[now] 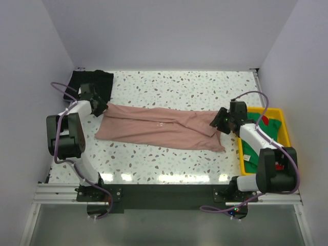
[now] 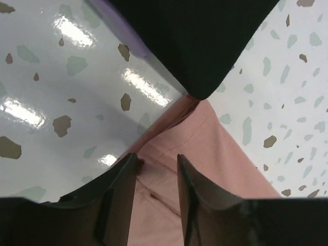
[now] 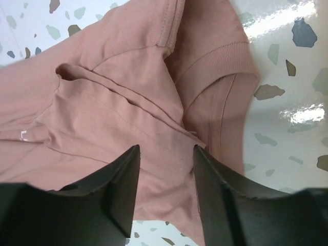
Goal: Fold and stack the t-shirts
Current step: Fold the tshirt
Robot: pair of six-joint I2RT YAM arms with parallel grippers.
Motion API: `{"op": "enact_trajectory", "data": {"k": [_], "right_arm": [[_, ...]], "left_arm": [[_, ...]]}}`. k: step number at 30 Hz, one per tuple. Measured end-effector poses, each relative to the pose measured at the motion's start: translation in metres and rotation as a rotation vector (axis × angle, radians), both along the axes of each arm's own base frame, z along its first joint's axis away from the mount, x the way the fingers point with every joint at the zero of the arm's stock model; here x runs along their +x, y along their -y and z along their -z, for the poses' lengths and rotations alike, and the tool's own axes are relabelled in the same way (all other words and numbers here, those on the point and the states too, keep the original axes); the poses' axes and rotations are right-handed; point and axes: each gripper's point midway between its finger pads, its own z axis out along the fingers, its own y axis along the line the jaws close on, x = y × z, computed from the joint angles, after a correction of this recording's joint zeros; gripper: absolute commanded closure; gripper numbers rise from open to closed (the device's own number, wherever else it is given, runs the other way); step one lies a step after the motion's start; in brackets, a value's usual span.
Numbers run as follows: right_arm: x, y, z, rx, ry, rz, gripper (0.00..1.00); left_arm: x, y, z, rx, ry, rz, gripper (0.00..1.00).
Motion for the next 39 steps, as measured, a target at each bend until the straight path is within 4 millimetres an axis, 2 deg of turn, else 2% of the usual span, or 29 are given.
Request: {"op": "enact_trajectory", "data": {"k": [1, 3, 6, 9, 11, 15, 18, 21, 24, 29, 30, 31, 33, 36, 39], "right_arm": [[0.0, 0.0, 0.0, 0.0, 0.001, -0.003, 0.45], [0.0, -0.001, -0.003, 0.001, 0.009, -0.008, 0.44], [0.002, -0.002, -0.009, -0.002, 0.028, -0.014, 0.42], [0.013, -0.011, -0.02, -0.021, 0.043, -0.048, 0.42], [0.028, -0.024, -0.027, -0.06, 0.058, -0.088, 0.42], [0.07, -0.069, -0.039, -0.137, 0.099, -0.186, 0.42], [0.09, -0.088, -0.031, -0.191, 0.097, -0.217, 0.42], [0.098, -0.086, -0.014, -0.246, 0.058, -0.209, 0.42], [0.097, -0.084, 0.002, -0.286, 0.01, -0.206, 0.43], [0.09, -0.096, 0.014, -0.333, -0.018, -0.229, 0.57], [0.088, -0.1, 0.015, -0.338, -0.02, -0.239, 0.62], [0.085, -0.104, 0.015, -0.342, -0.021, -0.246, 0.71], [0.082, -0.11, 0.016, -0.35, -0.022, -0.255, 0.81], [0.077, -0.116, 0.017, -0.348, -0.026, -0.257, 0.9], [0.071, -0.115, 0.022, -0.349, -0.041, -0.248, 0.94]], "left_arm": [[-0.001, 0.0, -0.001, -0.005, 0.003, -0.002, 0.55], [-0.004, 0.001, -0.008, -0.008, 0.018, -0.005, 0.53], [-0.001, 0.002, -0.028, -0.006, 0.069, -0.001, 0.53], [0.001, 0.002, -0.044, -0.004, 0.11, 0.003, 0.53], [0.002, 0.005, -0.051, -0.003, 0.125, 0.009, 0.53], [0.001, 0.013, -0.053, -0.008, 0.127, 0.037, 0.53], [0.001, 0.02, -0.052, -0.021, 0.124, 0.057, 0.55], [0.0, 0.024, -0.053, -0.032, 0.125, 0.073, 0.55], [0.001, 0.027, -0.053, -0.04, 0.126, 0.082, 0.56], [0.001, 0.03, -0.053, -0.048, 0.127, 0.091, 0.58], [0.001, 0.03, -0.053, -0.049, 0.127, 0.091, 0.58], [0.001, 0.03, -0.053, -0.049, 0.127, 0.092, 0.58], [0.001, 0.03, -0.053, -0.051, 0.127, 0.093, 0.59], [0.001, 0.03, -0.053, -0.051, 0.127, 0.093, 0.59], [0.001, 0.03, -0.053, -0.051, 0.127, 0.093, 0.6]]}}
